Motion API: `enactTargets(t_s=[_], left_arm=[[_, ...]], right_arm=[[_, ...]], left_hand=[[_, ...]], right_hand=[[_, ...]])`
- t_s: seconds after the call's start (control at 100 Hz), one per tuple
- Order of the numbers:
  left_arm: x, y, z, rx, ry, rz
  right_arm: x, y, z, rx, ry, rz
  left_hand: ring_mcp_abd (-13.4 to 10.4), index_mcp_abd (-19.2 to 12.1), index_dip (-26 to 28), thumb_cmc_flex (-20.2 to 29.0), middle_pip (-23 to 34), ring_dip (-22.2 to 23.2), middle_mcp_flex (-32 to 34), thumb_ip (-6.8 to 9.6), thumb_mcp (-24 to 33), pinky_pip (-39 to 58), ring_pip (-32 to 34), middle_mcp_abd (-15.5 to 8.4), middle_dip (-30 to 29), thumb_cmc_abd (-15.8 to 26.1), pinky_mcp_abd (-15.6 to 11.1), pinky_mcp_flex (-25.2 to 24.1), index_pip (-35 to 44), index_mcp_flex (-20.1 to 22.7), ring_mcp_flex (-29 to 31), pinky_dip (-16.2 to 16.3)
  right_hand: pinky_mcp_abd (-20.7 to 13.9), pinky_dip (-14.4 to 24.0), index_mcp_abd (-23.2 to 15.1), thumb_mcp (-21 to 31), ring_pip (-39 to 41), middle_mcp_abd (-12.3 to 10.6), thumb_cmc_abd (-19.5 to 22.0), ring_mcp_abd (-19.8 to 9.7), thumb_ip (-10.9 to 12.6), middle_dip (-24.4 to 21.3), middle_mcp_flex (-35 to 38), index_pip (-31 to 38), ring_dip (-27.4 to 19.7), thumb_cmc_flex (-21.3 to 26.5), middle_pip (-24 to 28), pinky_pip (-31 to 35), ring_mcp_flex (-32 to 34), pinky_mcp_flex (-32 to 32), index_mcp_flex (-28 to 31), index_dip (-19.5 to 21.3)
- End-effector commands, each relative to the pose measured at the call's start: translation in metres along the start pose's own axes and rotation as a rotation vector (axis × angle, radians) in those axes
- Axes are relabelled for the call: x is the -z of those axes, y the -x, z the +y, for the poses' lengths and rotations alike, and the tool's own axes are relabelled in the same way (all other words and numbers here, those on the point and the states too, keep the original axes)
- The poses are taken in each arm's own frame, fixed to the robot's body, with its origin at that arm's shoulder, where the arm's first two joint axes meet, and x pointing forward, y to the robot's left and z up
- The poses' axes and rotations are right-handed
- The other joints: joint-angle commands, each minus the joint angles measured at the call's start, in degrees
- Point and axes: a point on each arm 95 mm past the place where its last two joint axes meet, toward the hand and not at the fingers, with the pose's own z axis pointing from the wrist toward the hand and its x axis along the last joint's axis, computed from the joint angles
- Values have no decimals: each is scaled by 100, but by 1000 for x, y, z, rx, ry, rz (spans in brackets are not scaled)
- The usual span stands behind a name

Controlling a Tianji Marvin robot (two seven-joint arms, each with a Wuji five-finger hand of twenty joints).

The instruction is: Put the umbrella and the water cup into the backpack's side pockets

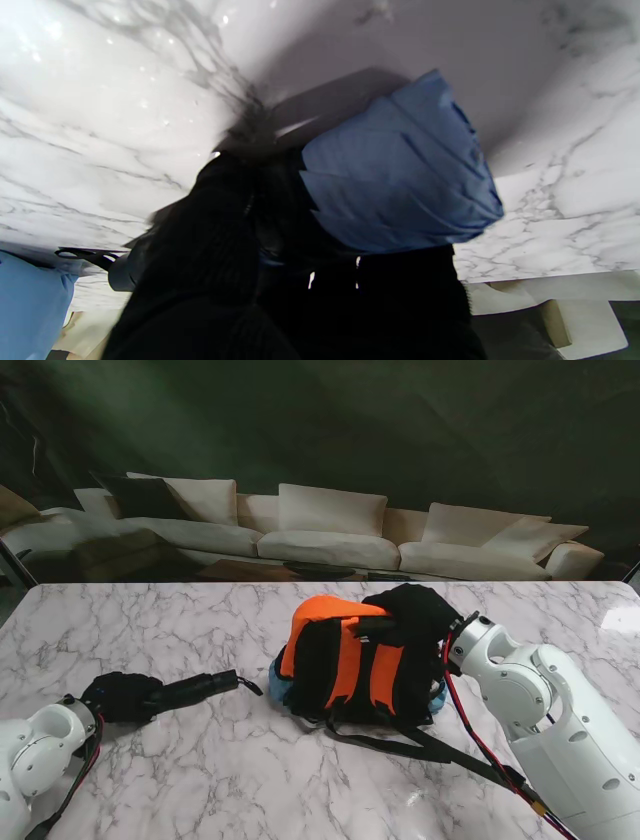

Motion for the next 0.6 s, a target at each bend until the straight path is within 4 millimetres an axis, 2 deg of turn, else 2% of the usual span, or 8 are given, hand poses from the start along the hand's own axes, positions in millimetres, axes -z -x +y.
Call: enactTargets(t_s=[0.0,0.03,0.06,0.13,0.26,0.38,0.59], left_arm=[[0,-5,24,18,59,2],[0,-5,24,16,51,0],[0,-5,24,16,46,-2],[-1,-5,25,16,29,-5],[0,-6,23,21,-4,-5],[2,-7,18,76,-75,-13],[11,-2,2,190,-224,-27]], right_arm=[[1,4,-9,-7,-24,-14],[1,4,-10,-7,-24,-14],[1,4,-10,-8,-25,-14],[2,4,-10,-9,-24,-15],[2,4,-10,-10,-23,-16],[2,4,-10,-10,-25,-16],[2,4,-10,-10,-22,-16]], left_hand=[[-66,-770,467,716,205,246,941,92,508,376,325,-612,1024,-130,-163,218,629,221,370,215],[-87,-913,728,1005,-221,360,1374,161,441,505,435,-709,1479,-203,-165,345,894,296,524,261],[-71,-1015,782,1174,-550,720,1708,212,418,602,452,-767,1761,-224,-165,452,1157,370,681,287],[-28,-1190,762,1306,-587,1055,2102,261,539,799,511,-852,1878,-222,-133,658,1695,570,1008,345],[59,-1326,664,1266,-592,909,2464,240,656,993,595,-800,1725,-357,-42,937,2295,855,1322,371],[78,-1379,530,1270,-625,743,2593,198,666,1047,603,-817,1670,-392,-14,1027,2659,925,1422,327],[114,-1436,531,1294,-606,734,2673,184,654,1091,644,-839,1661,-447,-23,1075,2823,1006,1479,330]], right_hand=[[-65,-28,-506,331,25,-87,356,-183,67,1,4,121,2,519,19,61,149,5,40,22],[-65,-28,-499,330,26,-87,357,-181,66,1,5,121,3,519,19,61,149,5,36,22],[-65,-28,-501,333,26,-86,360,-187,66,1,5,122,3,525,20,61,149,5,36,23],[-65,-27,-487,331,24,-75,364,-185,63,2,-1,123,2,528,20,61,147,5,36,24],[-65,-27,-491,331,24,-75,365,-185,61,1,-10,122,3,538,20,60,149,6,37,21],[-65,-27,-482,326,25,-70,370,-181,58,1,-13,124,4,542,23,60,148,6,37,22],[-65,-26,-477,324,19,-66,369,-188,58,0,-8,125,4,550,27,60,147,6,40,20]])
